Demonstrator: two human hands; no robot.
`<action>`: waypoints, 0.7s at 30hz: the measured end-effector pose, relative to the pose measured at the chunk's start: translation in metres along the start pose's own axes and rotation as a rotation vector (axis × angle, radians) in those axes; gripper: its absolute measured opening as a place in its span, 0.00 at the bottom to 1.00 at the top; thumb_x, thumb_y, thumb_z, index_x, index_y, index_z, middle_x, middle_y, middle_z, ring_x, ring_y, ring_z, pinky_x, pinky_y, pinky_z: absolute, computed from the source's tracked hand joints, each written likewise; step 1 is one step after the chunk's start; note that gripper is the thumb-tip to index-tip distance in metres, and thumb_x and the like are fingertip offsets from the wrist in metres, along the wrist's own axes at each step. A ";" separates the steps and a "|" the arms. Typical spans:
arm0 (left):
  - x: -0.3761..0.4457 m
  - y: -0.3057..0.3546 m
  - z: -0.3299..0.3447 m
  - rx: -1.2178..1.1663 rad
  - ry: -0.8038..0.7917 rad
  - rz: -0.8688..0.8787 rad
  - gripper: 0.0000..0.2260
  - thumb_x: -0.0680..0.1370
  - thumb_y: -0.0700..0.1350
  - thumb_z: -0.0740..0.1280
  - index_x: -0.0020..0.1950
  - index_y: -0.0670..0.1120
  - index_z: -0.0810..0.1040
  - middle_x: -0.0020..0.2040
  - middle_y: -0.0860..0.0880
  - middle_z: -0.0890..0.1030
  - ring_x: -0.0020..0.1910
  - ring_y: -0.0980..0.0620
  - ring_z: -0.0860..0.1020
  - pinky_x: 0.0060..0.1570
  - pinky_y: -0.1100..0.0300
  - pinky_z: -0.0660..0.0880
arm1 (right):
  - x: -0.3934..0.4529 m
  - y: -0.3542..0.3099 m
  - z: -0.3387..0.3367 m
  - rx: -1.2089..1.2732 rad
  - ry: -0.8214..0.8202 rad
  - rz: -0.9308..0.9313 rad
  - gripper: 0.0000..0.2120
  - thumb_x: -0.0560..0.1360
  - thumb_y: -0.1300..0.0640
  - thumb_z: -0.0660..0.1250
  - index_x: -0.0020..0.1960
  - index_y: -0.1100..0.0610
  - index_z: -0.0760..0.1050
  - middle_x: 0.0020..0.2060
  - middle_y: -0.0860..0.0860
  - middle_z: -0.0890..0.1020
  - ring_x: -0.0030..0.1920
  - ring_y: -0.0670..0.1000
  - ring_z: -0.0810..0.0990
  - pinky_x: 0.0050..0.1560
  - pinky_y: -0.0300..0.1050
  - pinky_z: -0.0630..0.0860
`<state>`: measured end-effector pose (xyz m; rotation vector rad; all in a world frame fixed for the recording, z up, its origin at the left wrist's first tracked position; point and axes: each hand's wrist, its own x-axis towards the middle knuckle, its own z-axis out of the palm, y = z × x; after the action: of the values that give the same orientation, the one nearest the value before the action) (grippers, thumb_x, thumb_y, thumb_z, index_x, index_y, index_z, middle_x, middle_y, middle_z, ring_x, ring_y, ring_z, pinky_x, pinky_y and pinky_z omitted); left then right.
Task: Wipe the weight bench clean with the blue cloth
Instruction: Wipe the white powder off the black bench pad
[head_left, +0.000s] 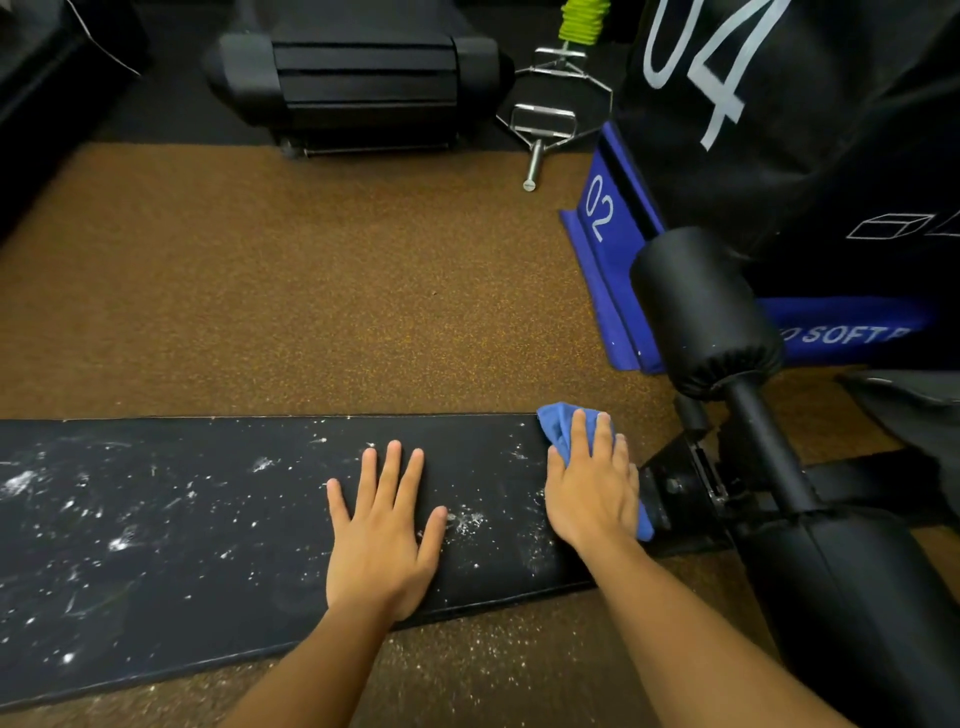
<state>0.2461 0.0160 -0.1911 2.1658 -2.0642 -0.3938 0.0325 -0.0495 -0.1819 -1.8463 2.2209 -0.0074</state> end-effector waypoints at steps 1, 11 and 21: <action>0.000 0.000 0.000 -0.006 0.002 0.002 0.30 0.78 0.64 0.39 0.78 0.56 0.41 0.78 0.53 0.39 0.75 0.52 0.32 0.72 0.40 0.37 | 0.002 -0.001 -0.001 -0.008 0.003 -0.016 0.29 0.81 0.43 0.45 0.78 0.51 0.40 0.78 0.54 0.45 0.76 0.59 0.48 0.74 0.58 0.51; 0.001 -0.001 -0.001 0.033 -0.008 0.018 0.29 0.78 0.63 0.38 0.77 0.57 0.41 0.78 0.53 0.39 0.75 0.51 0.32 0.72 0.40 0.36 | -0.040 0.012 0.007 -0.079 0.025 -0.189 0.28 0.81 0.43 0.40 0.77 0.50 0.36 0.77 0.50 0.41 0.77 0.55 0.41 0.75 0.56 0.44; -0.002 -0.001 0.002 0.058 0.004 0.036 0.27 0.79 0.60 0.39 0.78 0.56 0.42 0.78 0.53 0.41 0.75 0.50 0.34 0.72 0.40 0.36 | -0.015 0.004 0.001 -0.108 0.067 -0.039 0.31 0.81 0.45 0.46 0.77 0.62 0.46 0.77 0.58 0.46 0.76 0.60 0.43 0.74 0.61 0.47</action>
<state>0.2461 0.0184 -0.1929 2.1566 -2.1347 -0.3286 0.0314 -0.0346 -0.1802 -1.9730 2.2710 0.0449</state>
